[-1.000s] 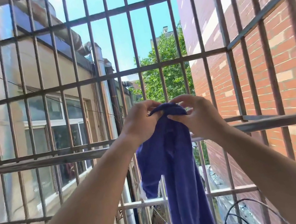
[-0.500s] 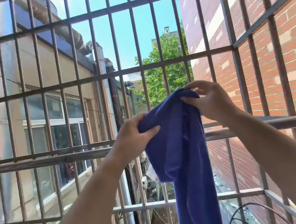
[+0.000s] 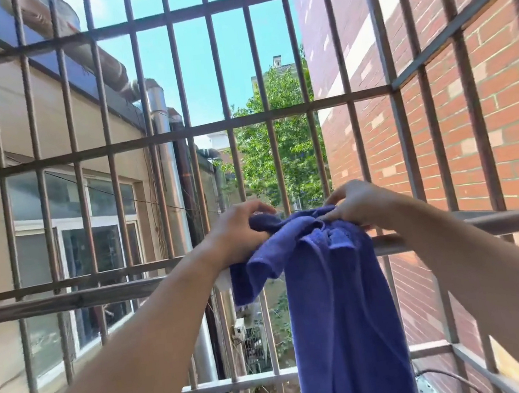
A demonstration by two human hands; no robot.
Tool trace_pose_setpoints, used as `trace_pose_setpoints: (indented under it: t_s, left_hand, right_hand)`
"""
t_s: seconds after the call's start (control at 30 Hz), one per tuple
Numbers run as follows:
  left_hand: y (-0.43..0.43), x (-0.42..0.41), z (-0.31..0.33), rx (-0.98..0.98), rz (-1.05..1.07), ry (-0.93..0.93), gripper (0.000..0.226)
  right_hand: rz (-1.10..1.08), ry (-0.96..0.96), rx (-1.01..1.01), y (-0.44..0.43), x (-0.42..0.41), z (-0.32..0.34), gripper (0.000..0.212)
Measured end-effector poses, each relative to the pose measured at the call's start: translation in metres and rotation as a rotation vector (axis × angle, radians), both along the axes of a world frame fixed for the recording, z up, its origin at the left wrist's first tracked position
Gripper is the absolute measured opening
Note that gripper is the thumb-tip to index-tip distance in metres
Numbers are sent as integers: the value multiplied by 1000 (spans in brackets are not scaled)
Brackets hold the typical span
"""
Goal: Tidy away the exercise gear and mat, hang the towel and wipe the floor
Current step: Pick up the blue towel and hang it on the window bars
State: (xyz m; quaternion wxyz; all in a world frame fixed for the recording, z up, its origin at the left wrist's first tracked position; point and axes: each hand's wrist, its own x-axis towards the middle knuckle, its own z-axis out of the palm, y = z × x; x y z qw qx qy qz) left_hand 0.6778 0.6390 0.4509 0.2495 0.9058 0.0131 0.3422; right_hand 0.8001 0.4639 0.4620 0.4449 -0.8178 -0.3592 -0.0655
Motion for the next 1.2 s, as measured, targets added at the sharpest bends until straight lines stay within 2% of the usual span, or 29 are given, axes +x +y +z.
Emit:
trace_pose_setpoints:
  t_s: [0.07, 0.17, 0.3, 0.4, 0.53, 0.7, 0.8, 0.93, 1.07, 1.2]
  left_hand:
    - [3, 2, -2, -42, -66, 35, 35]
    - [6, 2, -4, -121, -125, 15, 30]
    - [8, 2, -8, -150, -133, -10, 28]
    - [4, -1, -6, -144, -122, 0, 28]
    - [-2, -7, -4, -155, -137, 28, 28]
    - [-11, -21, 2, -82, -80, -36, 13]
    - [-23, -28, 2, -66, -120, -17, 10]
    - [-31, -31, -6, 19, -129, 85, 22]
    - [-31, -33, -5, 78, -106, 48, 17]
    - [-30, -24, 12, 208, -10, -11, 27]
  right_hand:
    - [23, 66, -71, -4, -2, -1, 20]
    - [49, 31, -68, -17, -9, 1, 18]
    - [174, -214, -27, -36, -25, -5, 21]
    - [286, -295, -65, -37, -42, -16, 31]
    - [277, -371, -101, -29, -44, -22, 17]
    - [254, -385, -28, -32, -42, -20, 7]
    - [220, -414, -3, -27, -40, -20, 7]
    - [158, -425, 53, -26, -35, -19, 6]
    - [141, -398, 90, -30, -31, -18, 9]
    - [114, -412, 127, -32, -29, -14, 6]
